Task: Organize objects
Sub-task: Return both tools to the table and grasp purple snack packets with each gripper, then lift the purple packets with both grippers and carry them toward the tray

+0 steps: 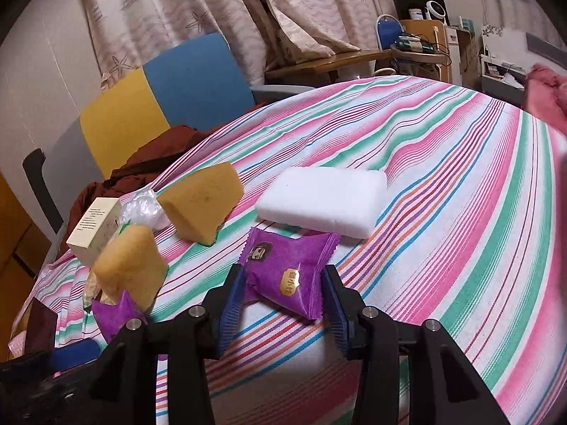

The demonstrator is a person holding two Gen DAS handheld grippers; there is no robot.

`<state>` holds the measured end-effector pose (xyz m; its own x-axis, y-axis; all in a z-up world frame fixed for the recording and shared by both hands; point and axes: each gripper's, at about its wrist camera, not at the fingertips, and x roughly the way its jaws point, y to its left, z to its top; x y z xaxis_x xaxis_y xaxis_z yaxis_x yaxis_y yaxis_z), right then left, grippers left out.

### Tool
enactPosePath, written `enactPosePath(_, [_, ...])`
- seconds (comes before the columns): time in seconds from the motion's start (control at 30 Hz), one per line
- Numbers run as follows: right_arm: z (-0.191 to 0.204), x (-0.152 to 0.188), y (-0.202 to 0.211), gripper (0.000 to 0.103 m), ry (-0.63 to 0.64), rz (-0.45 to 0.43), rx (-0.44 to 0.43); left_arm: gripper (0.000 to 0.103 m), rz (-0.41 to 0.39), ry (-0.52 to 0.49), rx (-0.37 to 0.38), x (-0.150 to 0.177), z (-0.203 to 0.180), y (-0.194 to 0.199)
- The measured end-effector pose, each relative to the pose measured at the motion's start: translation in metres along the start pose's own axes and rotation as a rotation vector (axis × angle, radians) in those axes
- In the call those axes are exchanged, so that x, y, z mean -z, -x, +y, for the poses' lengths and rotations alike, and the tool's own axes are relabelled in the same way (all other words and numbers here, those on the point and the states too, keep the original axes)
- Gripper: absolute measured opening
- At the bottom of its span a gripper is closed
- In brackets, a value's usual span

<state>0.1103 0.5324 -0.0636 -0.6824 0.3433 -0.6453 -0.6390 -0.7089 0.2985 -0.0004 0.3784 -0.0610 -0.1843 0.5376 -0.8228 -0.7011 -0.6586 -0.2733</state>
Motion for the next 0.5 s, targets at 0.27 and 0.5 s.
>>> enactPosePath(0.27, [0.002,0.001,-0.003,0.046,0.011,-0.007,0.009,0.076,-0.124,-0.036,-0.045,-0.003,0.001,-0.007])
enactPosePath(0.5, [0.006,0.003,-0.001,0.046,0.029,-0.016,0.024,0.055,-0.157,-0.01,-0.033,0.007,0.021,-0.002])
